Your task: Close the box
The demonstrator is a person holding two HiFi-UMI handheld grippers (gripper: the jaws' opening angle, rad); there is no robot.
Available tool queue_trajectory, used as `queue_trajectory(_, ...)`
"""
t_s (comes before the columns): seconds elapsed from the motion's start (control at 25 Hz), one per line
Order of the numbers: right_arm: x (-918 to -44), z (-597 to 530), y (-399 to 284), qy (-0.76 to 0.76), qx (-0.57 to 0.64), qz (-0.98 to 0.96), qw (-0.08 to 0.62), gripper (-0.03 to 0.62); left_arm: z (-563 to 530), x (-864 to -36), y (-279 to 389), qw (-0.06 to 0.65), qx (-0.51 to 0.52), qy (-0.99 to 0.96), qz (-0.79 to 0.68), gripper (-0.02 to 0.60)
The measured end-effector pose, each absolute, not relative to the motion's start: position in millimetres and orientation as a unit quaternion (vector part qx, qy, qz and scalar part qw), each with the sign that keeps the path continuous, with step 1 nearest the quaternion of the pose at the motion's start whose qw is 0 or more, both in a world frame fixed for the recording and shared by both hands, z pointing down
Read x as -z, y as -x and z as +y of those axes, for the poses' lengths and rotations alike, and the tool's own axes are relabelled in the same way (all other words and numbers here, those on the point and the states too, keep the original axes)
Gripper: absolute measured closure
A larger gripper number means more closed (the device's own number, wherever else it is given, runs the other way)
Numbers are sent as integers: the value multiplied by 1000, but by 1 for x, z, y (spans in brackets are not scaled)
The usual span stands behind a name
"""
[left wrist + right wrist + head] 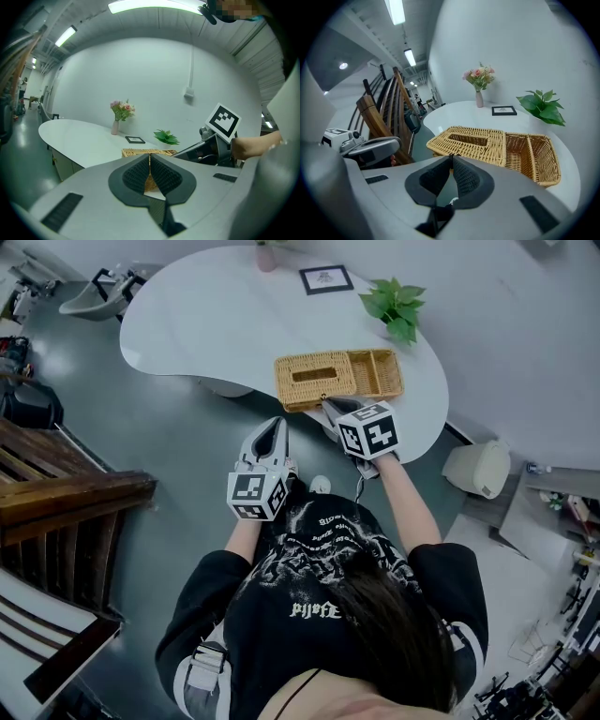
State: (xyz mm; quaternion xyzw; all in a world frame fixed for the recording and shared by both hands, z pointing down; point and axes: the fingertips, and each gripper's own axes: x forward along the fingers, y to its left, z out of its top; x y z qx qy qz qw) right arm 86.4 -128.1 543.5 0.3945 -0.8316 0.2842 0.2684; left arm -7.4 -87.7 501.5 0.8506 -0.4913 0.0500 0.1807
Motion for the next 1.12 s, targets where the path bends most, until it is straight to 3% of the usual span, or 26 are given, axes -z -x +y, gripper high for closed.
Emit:
queue_trajectory(0.88,-579,-114,-88,-390,-343,-823,232,542,-75,-509,6,182,-60,-840,-508,555)
queue_trajectory(1.04,-573,-103,-84,-383,-370,-824,192,450,-72,-508,4,182,-59,-839,-509,557)
queue_trajectory(1.12,-572,-95,-87,-388,-374,-822,181,439,-69,-509,0,181,-58,-840,-508,557)
